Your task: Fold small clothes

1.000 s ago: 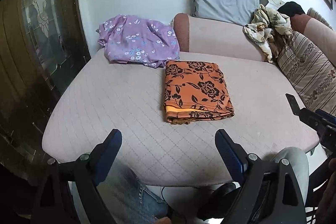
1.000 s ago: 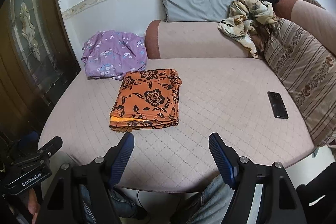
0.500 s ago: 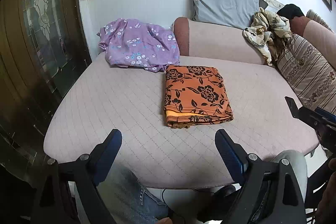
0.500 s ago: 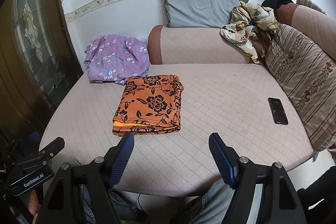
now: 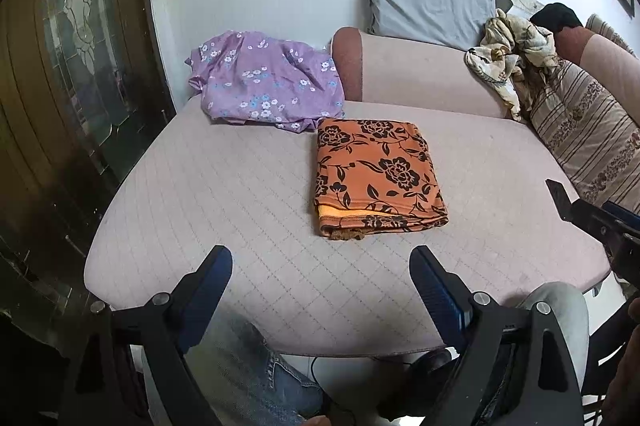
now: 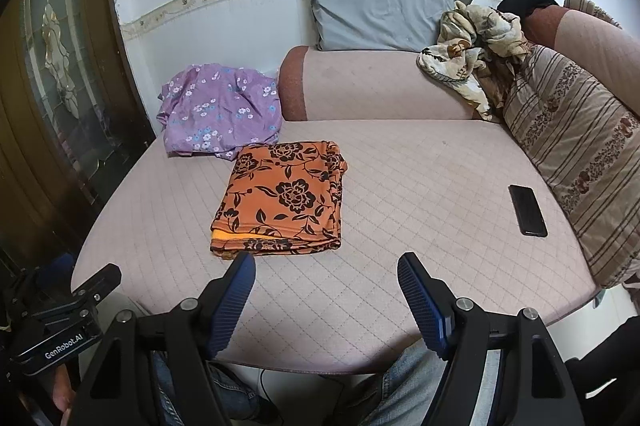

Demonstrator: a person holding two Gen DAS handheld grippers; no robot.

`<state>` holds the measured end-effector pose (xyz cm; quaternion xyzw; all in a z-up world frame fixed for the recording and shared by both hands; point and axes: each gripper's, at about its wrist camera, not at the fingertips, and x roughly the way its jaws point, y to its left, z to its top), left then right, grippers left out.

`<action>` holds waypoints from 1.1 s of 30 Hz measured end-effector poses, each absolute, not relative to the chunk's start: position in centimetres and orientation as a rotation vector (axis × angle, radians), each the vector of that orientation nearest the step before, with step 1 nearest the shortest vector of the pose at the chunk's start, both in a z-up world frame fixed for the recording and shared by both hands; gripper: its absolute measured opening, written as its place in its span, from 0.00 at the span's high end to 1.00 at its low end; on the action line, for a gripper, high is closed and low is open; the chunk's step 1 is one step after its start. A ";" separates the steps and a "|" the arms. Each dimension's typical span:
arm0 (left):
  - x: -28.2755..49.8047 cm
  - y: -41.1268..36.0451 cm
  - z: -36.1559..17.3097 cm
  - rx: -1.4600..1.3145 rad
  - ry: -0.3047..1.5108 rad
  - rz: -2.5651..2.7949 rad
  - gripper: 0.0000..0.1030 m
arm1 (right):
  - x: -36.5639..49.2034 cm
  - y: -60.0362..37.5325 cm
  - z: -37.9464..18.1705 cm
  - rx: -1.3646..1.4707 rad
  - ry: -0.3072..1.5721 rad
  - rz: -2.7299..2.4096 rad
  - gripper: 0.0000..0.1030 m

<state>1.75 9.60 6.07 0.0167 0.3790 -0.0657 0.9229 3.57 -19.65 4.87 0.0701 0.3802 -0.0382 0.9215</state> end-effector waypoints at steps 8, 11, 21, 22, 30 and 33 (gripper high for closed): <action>2.1 9.9 5.7 0.029 0.793 -0.126 0.12 | 3.5 -19.4 4.9 0.143 0.777 -0.075 0.25; 2.2 10.0 5.7 0.032 0.793 -0.125 0.12 | 3.6 -19.3 5.0 0.146 0.777 -0.075 0.25; 2.6 10.1 5.4 0.031 0.800 -0.110 0.12 | 4.3 -19.4 4.8 0.143 0.781 -0.072 0.25; 2.7 10.1 5.3 0.030 0.801 -0.109 0.12 | 4.3 -19.4 4.7 0.141 0.782 -0.072 0.25; 3.5 10.1 4.9 0.028 0.815 -0.107 0.12 | 5.1 -19.1 4.6 0.135 0.788 -0.066 0.25; 3.8 10.2 4.8 0.026 0.815 -0.107 0.12 | 5.5 -19.1 4.3 0.136 0.793 -0.069 0.25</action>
